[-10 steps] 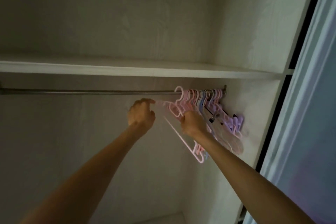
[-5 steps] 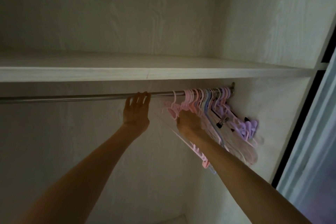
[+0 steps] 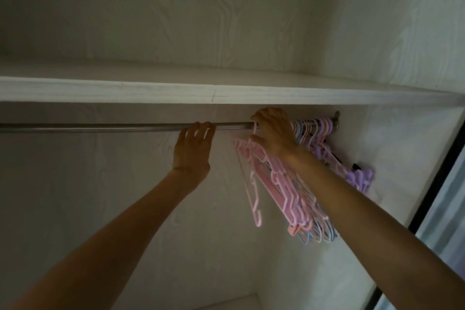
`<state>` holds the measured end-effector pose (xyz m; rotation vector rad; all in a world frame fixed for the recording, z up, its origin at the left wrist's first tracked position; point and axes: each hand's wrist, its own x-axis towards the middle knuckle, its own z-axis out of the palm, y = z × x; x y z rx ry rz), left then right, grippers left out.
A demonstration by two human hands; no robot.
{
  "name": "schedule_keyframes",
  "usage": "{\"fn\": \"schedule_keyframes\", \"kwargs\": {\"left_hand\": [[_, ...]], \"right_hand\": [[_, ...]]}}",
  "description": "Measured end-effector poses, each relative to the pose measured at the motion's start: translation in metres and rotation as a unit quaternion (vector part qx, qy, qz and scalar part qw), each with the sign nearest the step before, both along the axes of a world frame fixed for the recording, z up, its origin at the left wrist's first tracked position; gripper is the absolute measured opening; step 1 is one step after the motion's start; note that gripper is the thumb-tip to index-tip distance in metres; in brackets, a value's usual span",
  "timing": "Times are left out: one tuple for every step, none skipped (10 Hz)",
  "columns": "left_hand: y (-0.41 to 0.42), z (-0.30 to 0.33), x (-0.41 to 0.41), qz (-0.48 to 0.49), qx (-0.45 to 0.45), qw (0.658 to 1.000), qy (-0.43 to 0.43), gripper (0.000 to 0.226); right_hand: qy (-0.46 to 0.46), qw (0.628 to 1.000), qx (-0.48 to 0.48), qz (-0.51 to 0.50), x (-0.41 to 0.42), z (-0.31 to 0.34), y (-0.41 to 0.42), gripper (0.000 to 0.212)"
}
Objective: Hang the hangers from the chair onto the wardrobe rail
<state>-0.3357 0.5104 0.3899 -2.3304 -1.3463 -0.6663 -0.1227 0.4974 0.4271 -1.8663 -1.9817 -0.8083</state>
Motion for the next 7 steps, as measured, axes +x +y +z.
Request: {"fn": "schedule_keyframes", "kwargs": {"left_hand": [[-0.001,0.001,0.002,0.008,-0.009,1.000,0.001,0.084],[-0.001,0.002,0.003,0.013,-0.015,1.000,0.004,0.087],[0.000,0.000,0.003,0.007,-0.015,1.000,0.010,0.089],[-0.001,0.003,0.002,0.004,-0.017,1.000,0.005,0.090],[-0.008,-0.004,-0.003,-0.030,0.009,0.999,-0.028,0.089],[-0.032,-0.027,-0.020,-0.095,0.068,0.987,-0.108,0.079],[-0.100,-0.104,-0.066,-0.168,0.022,0.967,-0.190,0.049]], "right_hand": [[-0.010,1.000,0.000,0.001,0.022,0.005,-0.003,0.052],[-0.015,1.000,-0.004,-0.004,0.033,0.006,-0.003,0.054],[-0.017,1.000,-0.011,-0.004,0.033,0.006,-0.001,0.055],[-0.009,1.000,-0.011,0.010,0.033,0.006,-0.002,0.059],[0.041,0.999,-0.008,0.031,0.026,0.005,-0.018,0.064],[0.105,0.991,0.027,0.084,0.023,-0.004,-0.059,0.053],[0.128,0.984,0.014,0.123,0.022,-0.022,-0.130,0.034]]}}
